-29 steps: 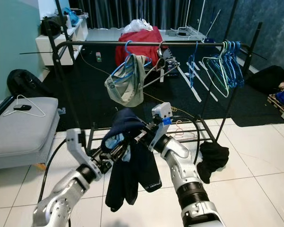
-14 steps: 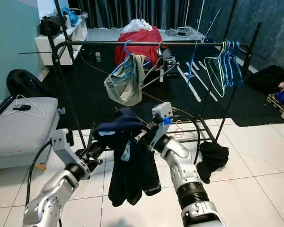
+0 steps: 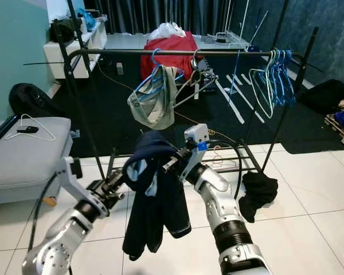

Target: Hang hanger

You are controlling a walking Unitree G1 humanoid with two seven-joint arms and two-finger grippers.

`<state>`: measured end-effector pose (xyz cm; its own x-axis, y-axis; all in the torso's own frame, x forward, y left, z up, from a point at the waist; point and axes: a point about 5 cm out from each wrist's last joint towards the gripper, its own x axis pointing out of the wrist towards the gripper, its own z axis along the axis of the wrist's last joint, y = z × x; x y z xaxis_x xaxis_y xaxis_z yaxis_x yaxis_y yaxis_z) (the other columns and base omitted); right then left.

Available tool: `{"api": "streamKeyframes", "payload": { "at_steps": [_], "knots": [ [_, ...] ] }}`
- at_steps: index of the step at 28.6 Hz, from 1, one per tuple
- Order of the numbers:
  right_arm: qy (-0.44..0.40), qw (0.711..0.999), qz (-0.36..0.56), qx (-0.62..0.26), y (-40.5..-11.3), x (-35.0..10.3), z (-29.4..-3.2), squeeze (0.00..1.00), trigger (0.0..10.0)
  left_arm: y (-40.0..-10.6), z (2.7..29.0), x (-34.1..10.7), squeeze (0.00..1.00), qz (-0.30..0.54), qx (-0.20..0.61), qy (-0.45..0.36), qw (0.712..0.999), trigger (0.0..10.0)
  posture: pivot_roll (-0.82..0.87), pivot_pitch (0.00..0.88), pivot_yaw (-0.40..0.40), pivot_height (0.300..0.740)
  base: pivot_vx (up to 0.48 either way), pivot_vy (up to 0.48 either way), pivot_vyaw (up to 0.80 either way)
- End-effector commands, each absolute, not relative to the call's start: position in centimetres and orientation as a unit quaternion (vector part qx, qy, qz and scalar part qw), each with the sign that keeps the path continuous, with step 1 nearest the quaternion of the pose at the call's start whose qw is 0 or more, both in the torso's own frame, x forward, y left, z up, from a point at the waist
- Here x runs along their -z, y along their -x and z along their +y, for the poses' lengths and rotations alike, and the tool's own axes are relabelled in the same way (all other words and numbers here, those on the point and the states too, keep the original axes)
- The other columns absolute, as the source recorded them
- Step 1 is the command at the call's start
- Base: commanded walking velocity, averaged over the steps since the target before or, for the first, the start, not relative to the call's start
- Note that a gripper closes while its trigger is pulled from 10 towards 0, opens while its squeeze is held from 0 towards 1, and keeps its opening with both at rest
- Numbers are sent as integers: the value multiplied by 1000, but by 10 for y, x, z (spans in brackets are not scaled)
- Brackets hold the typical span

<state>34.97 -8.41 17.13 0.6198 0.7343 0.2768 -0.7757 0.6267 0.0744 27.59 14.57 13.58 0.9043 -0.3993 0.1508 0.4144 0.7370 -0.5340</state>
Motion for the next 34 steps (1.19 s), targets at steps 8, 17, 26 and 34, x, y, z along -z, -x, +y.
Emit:
{"api": "streamKeyframes", "payload": {
  "at_steps": [8,17,26,34],
  "knots": [
    [-94,899,-119,-411,-353,-177,-86,0,0,-252,151,-117,1000,39,284,249,925,10000,37,57,-37,740,0,0,0],
    [-90,903,-117,-403,-355,-177,-87,0,0,-243,165,-107,1000,62,280,238,928,10000,41,50,-42,740,0,0,0],
    [-87,904,-119,-402,-355,-177,-83,0,0,-258,149,-119,0,34,250,236,938,10000,40,36,-39,740,0,0,0],
    [-68,913,-117,-384,-355,-172,-83,0,0,-259,131,-135,0,-4,289,254,923,10000,41,23,-36,740,0,0,0]
  ]
}}
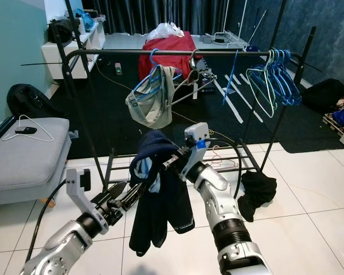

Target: Hang hanger

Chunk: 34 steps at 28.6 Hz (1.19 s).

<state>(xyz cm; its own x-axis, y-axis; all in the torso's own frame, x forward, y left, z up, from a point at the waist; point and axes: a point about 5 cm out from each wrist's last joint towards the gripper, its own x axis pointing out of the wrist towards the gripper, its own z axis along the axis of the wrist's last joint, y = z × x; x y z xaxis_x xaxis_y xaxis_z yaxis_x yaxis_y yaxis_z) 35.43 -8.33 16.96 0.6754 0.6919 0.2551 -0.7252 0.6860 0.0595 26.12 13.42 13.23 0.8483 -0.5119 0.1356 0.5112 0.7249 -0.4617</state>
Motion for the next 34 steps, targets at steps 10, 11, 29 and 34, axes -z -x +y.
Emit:
{"api": "streamKeyframes", "payload": {
  "at_steps": [10,11,29,34],
  "knots": [
    [-54,939,-113,-319,-364,-170,-92,0,0,-255,128,-139,0,-5,321,262,910,10000,41,29,-35,740,0,0,0],
    [-54,943,-113,-307,-365,-170,-95,0,0,-254,128,-139,0,-2,324,263,909,10000,41,29,-35,740,0,0,0],
    [-73,942,-129,-301,-366,-176,-94,0,0,-277,139,-122,0,24,221,203,954,10000,35,43,-36,740,0,0,0],
    [-73,942,-130,-300,-366,-176,-94,0,0,-279,139,-122,0,22,214,205,955,10000,34,42,-36,740,0,0,0]
  ]
}}
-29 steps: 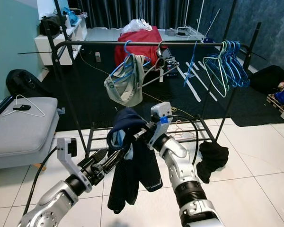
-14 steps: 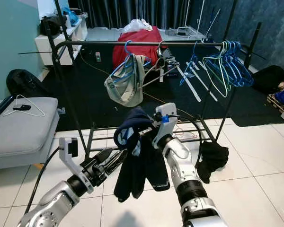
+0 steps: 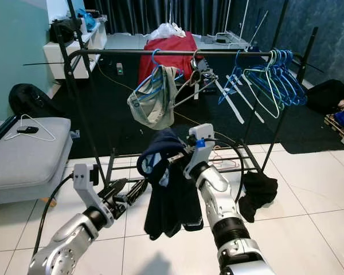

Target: Hang hanger

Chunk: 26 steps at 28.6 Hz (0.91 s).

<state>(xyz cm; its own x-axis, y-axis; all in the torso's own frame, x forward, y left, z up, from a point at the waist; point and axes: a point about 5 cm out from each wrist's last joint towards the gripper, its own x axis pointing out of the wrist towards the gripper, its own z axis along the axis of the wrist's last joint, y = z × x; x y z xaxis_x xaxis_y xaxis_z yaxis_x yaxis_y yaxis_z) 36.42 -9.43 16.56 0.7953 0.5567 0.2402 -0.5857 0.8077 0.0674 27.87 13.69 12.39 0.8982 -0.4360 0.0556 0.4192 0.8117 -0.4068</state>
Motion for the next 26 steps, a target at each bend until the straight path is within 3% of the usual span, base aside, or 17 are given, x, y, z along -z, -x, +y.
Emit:
{"api": "streamKeyframes", "payload": {
  "at_steps": [1,13,26],
  "knots": [
    [-74,942,-131,-299,-366,-176,-93,0,0,-281,140,-123,0,16,208,213,954,10000,31,45,-36,740,0,0,0],
    [-75,941,-128,-304,-365,-172,-90,0,0,-289,138,-138,0,-22,214,278,936,10000,30,51,-38,740,0,0,0],
    [-74,941,-124,-305,-364,-170,-88,0,0,-278,122,-143,0,-14,297,293,909,10000,32,55,-37,740,0,0,0]
  ]
}}
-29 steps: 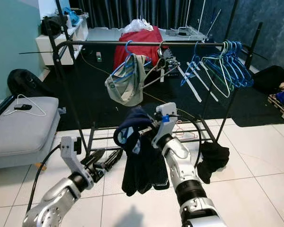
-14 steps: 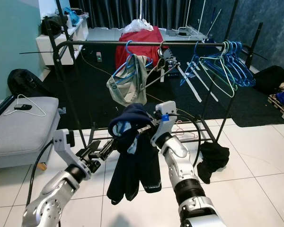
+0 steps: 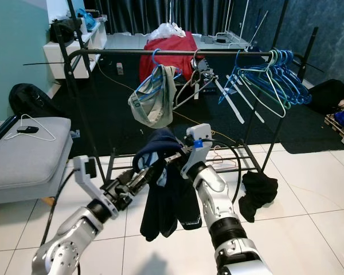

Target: Hang hanger

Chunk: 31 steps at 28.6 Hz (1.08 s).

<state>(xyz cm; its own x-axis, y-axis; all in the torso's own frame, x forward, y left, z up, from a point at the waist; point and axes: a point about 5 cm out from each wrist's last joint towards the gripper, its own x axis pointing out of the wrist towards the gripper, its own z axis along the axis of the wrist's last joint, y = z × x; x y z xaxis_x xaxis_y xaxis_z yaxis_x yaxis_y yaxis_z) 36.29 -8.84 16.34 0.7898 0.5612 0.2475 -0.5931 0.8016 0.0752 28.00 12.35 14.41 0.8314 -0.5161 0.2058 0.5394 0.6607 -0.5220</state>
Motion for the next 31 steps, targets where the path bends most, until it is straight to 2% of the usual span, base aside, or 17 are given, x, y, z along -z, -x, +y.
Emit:
{"api": "streamKeyframes", "payload": {
  "at_steps": [1,6,9,18,27,30,31],
  "knots": [
    [-74,941,-124,-305,-364,-170,-88,0,0,-278,122,-143,0,-14,297,293,909,10000,32,55,-37,740,0,0,0],
    [-80,938,-132,-311,-363,-174,-83,0,0,-283,113,-135,0,8,291,256,922,10000,29,54,-36,740,0,0,0],
    [-85,934,-135,-320,-361,-175,-77,0,0,-293,115,-132,0,10,257,234,937,10000,25,55,-34,740,0,0,0],
    [-90,929,-133,-333,-356,-171,-70,0,0,-306,143,-129,0,1,159,217,963,10000,25,53,-34,740,0,0,0],
    [-85,930,-127,-333,-356,-168,-71,0,0,-302,150,-134,0,-19,156,230,960,10000,27,46,-36,740,0,0,0],
    [-75,934,-114,-331,-356,-161,-74,0,0,-284,144,-143,0,-44,238,262,934,10000,29,42,-37,740,0,0,0],
    [-75,934,-114,-331,-356,-161,-74,0,0,-284,144,-143,0,-44,238,262,934,10000,29,42,-37,740,0,0,0]
  ]
}}
